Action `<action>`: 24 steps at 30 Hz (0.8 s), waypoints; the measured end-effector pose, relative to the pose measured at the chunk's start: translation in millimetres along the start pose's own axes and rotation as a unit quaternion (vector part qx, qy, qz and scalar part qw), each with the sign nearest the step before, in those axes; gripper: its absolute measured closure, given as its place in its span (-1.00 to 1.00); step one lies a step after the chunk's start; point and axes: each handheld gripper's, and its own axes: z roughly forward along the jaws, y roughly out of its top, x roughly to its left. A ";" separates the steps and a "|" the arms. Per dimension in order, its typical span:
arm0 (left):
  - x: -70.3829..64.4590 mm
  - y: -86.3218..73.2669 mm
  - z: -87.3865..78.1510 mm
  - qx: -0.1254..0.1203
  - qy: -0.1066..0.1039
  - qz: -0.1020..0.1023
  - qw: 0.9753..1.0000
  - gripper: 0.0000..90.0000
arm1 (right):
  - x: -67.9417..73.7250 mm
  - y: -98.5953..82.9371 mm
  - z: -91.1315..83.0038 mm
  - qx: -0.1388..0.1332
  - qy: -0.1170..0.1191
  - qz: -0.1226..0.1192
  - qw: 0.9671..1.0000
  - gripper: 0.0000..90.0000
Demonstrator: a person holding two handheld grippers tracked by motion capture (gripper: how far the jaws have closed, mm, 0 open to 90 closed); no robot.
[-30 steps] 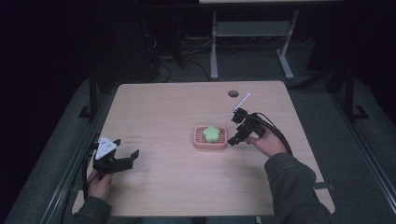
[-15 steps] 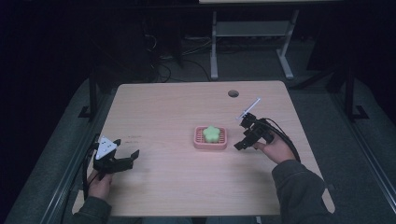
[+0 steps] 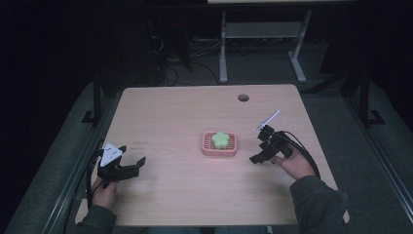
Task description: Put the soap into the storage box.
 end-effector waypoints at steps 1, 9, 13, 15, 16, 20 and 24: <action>0.1 0.0 -0.1 0.001 0.000 0.000 1.000 -0.68 | 0.1 -2.1 -0.1 -0.002 0.001 0.001 1.000 -0.42; -0.4 -0.3 0.5 0.001 0.000 -0.001 1.000 -0.68 | 3.7 -18.6 -0.1 -0.002 0.004 0.003 1.000 -0.42; -0.3 -0.5 1.1 0.003 0.000 0.000 1.000 -0.68 | 5.5 -28.8 0.1 -0.004 0.002 0.005 1.000 -0.42; -0.7 -0.6 1.3 0.004 0.000 -0.001 1.000 -0.68 | 5.9 -34.9 0.0 -0.006 0.001 0.007 1.000 -0.42; -0.8 -0.8 1.5 0.003 0.000 -0.001 1.000 -0.68 | 5.9 -37.0 -0.2 -0.008 0.002 0.009 1.000 -0.42; -1.0 -1.0 1.9 0.006 -0.002 -0.001 1.000 -0.68 | 6.6 -46.9 -0.9 -0.016 0.002 0.013 1.000 -0.42; -0.8 -1.2 2.4 0.005 -0.002 0.000 1.000 -0.68 | 8.0 -55.8 -3.1 -0.025 0.001 0.018 1.000 -0.42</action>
